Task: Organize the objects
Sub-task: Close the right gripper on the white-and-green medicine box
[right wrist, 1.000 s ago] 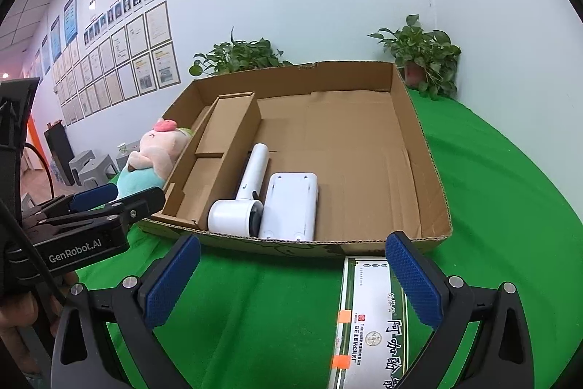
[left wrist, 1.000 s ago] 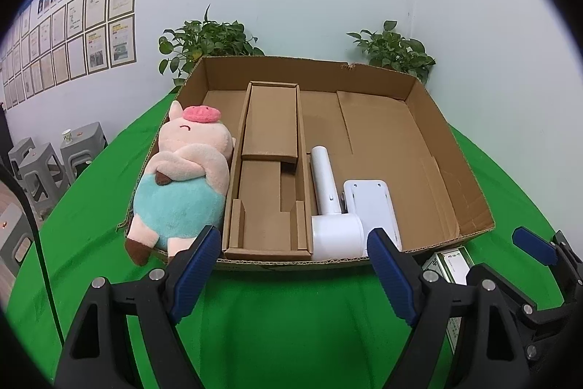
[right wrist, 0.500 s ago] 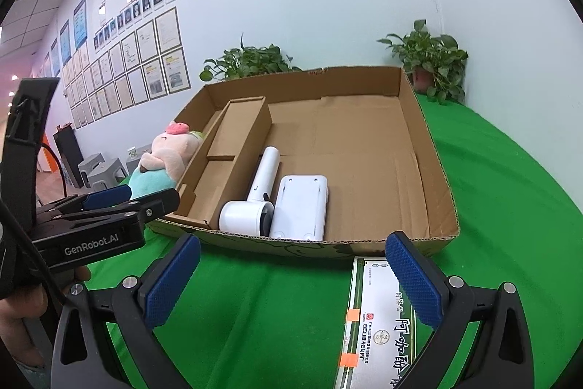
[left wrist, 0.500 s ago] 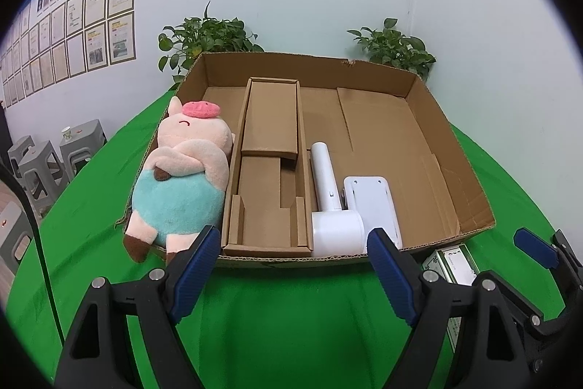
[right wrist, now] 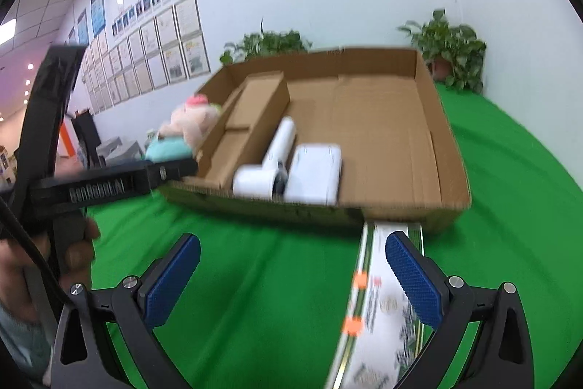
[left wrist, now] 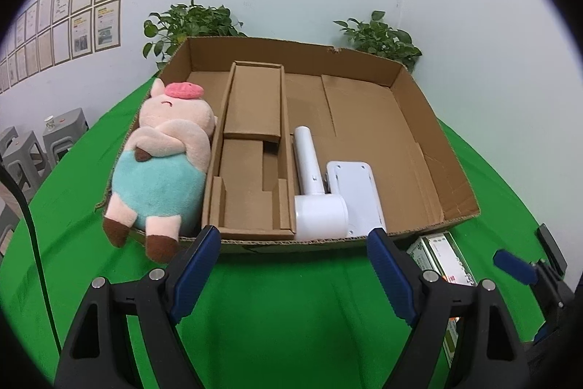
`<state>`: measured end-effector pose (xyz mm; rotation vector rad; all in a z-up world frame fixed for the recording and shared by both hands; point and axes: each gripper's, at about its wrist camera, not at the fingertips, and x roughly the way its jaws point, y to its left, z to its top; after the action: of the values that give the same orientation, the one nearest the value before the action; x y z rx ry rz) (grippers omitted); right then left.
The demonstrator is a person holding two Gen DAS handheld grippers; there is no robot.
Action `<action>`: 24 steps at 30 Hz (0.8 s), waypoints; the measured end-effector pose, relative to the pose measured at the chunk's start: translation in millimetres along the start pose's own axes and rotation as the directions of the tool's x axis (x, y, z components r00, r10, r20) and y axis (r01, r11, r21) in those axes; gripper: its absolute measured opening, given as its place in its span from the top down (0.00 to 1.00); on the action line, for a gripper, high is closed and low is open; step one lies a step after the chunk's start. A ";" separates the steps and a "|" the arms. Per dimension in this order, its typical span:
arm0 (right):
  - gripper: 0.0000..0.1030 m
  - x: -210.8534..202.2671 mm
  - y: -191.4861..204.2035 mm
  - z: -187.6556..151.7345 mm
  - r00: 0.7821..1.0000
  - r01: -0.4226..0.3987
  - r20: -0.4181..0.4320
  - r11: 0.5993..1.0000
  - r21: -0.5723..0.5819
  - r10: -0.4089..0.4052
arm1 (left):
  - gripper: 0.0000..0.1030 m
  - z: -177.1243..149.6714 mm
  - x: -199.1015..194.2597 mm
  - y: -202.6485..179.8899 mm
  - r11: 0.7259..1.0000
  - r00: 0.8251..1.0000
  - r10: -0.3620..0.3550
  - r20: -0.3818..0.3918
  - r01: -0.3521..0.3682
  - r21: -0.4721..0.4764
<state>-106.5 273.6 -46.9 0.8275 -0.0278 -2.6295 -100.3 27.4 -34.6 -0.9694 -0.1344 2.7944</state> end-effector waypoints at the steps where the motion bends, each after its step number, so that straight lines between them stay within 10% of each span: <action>1: 0.00 -1.3 -3.1 -7.5 1.000 0.012 -0.022 1.000 0.002 -0.012 | 0.20 -1.7 1.1 -0.9 1.000 1.000 -0.019 -0.011 0.019 0.003; 9: 0.00 -11.3 -50.2 -52.9 0.969 0.184 -0.175 0.982 0.048 -0.173 | 0.20 -22.0 15.9 -9.5 0.986 0.978 -0.168 -0.124 0.169 0.000; 20: 0.01 4.2 -40.4 -59.8 0.958 0.150 -0.247 0.989 0.003 -0.145 | 0.20 -46.8 24.2 -12.5 0.976 0.954 -0.215 -0.211 0.217 -0.013; 24: 0.32 21.6 -29.0 -60.9 0.939 0.153 -0.301 0.986 -0.065 -0.165 | 0.20 -46.8 19.6 5.5 0.980 0.959 -0.199 -0.202 0.193 -0.048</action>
<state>-99.1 298.3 -112.9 1.2608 0.1836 -2.6057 -87.1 27.2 -83.9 -1.1763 -0.2282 2.5029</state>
